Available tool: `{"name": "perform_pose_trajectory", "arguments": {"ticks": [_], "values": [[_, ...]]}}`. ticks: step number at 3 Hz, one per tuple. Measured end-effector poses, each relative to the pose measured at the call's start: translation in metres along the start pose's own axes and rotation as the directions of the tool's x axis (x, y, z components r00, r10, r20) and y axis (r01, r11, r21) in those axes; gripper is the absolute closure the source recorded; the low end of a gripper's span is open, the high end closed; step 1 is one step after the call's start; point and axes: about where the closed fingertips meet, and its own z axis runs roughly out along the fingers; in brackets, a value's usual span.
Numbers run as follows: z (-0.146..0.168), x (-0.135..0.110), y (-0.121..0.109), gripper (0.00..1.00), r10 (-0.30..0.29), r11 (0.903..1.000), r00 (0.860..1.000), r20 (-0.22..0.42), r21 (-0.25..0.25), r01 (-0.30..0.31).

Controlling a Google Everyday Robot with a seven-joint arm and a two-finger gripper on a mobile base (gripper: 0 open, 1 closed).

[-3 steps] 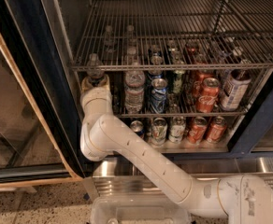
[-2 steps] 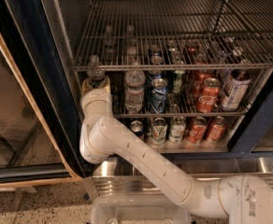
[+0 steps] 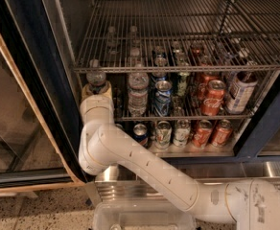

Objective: Pick water bottle from middle shelf of fridge

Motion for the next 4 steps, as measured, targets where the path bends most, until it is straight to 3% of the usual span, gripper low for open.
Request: {"name": "perform_pose_trajectory", "arguments": {"ticks": [2,4], "values": [[-0.018,0.003,0.008,1.00,-0.016,0.9999,1.000,-0.010,0.005,0.016],[-0.036,0.002,0.010,1.00,-0.025,0.9992,0.998,-0.059,0.031,0.027]]}}
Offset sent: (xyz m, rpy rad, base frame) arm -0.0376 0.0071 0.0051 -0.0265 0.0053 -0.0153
